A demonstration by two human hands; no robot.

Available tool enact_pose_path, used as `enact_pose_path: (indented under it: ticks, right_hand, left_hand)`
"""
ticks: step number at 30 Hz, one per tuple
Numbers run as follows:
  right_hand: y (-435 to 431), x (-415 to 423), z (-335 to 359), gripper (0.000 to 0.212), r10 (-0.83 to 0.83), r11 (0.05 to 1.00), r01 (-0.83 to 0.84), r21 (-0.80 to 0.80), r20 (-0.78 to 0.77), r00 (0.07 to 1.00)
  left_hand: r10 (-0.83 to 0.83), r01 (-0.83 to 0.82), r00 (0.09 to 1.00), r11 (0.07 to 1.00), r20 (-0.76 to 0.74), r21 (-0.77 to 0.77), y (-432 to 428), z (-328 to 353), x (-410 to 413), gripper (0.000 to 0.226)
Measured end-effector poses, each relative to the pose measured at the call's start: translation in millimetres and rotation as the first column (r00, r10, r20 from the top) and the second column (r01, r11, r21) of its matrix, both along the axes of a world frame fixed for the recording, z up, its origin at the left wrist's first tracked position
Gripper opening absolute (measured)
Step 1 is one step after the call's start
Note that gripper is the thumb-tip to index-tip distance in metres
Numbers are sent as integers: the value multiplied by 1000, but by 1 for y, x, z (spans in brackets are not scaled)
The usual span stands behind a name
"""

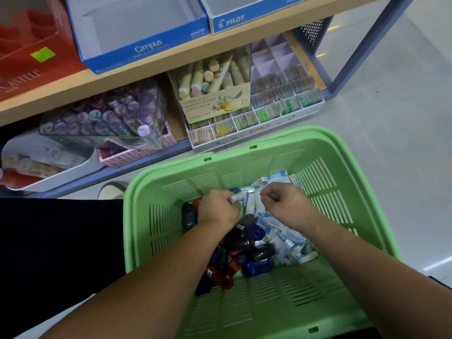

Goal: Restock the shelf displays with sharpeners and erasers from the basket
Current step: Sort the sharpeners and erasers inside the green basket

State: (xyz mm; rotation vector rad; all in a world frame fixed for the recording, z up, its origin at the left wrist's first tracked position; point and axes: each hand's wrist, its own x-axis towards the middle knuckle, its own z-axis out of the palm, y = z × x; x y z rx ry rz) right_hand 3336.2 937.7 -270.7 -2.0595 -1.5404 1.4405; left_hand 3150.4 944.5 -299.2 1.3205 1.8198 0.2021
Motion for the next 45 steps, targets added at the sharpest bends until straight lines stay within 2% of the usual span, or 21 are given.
enact_pose_path:
  ticks: [2, 5, 6, 8, 9, 10, 12, 13, 14, 17, 19, 21, 23, 26, 30, 33, 36, 38, 41, 43, 45]
  right_hand:
    - [5, 1, 8, 9, 35, 999, -35, 5, 23, 999]
    - [15, 7, 32, 10, 108, 994, -111, 17, 139, 984]
    - [19, 11, 42, 14, 157, 986, -164, 11, 234, 959]
    - [28, 12, 67, 27, 301, 951, -302, -67, 431, 851]
    - [30, 11, 80, 33, 344, 935, -338, -104, 488, 802]
    - [31, 10, 92, 38, 361, 929, -348, -125, 518, 776]
    - [29, 8, 106, 44, 357, 930, -343, -133, 550, 755]
    - [26, 6, 109, 45, 358, 929, -346, -132, 558, 748]
    - [22, 5, 109, 44, 368, 924, -356, -136, 563, 740]
    - [10, -4, 90, 37, 433, 901, -382, -205, 454, 778]
    - [0, -16, 68, 30, 474, 875, -402, -271, 304, 827]
    - [-11, -30, 43, 24, 509, 840, -420, -344, 230, 830]
    - [-25, -42, 21, 32, 522, 819, -408, -404, 225, 823]
    - [-40, -51, 3, 32, 540, 801, -413, -432, 227, 810]
    - [-44, -45, 9, 41, 536, 788, -413, -457, 178, 825]
    - [-49, -41, 10, 48, 562, 766, -438, -471, 159, 812]
    - [-50, -45, 4, 31, 568, 770, -451, -451, 164, 806]
    - [-46, -49, 4, 33, 562, 789, -457, -411, 182, 807]
    - [-38, -58, 15, 34, 458, 878, -394, -273, 232, 859]
    - [-34, -63, 19, 33, 263, 960, -236, -150, 198, 944]
    - [-29, -69, 19, 34, 37, 997, -32, -65, 78, 996]
  left_hand:
    - [17, -20, 998, 998, 55, 63, 1, 10, 2, 25]
    - [51, -60, 982, 997, 182, 42, 0, 22, 12, 33]
    - [71, -75, 972, 997, 223, 8, 0, 24, 18, 31]
    - [77, -66, 951, 997, 300, -48, -1, 33, 34, 21]
    - [57, -29, 935, 996, 349, -85, -1, 37, 40, 10]
    - [37, 21, 909, 991, 415, -133, -1, 44, 47, 10]
    - [7, 114, 869, 970, 494, -214, 1, 47, 50, 48]
    - [-41, 151, 888, 967, 459, -206, 3, 50, 44, 56]
    - [-110, 193, 914, 964, 390, -181, 4, 52, 36, 55]
    - [-241, 268, 957, 949, 164, -166, 4, 55, 0, 41]
    - [-251, 262, 965, 945, 77, -196, -3, 56, -22, 33]
    - [-287, 282, 958, 937, 6, -206, -12, 57, -35, 30]
    - [-336, 325, 942, 916, -7, -236, -22, 56, -41, 29]
    - [-367, 357, 930, 899, 8, -255, -34, 50, -44, 33]
    - [-358, 338, 933, 905, -34, -258, -37, 42, -52, 26]
    - [-355, 325, 933, 901, -61, -288, -29, 46, -56, 33]
    - [-431, 390, 898, 872, -87, -296, -10, 66, -54, 38]
    - [-423, 403, 904, 890, -57, -212, -1, 83, -54, 39]
    - [-401, 398, 916, 912, -15, -100, -5, 100, -57, 37]
    - [-459, 454, 888, 886, -37, -93, -10, 106, -62, 35]
    - [-519, 513, 850, 855, -89, -81, -12, 116, -68, 33]
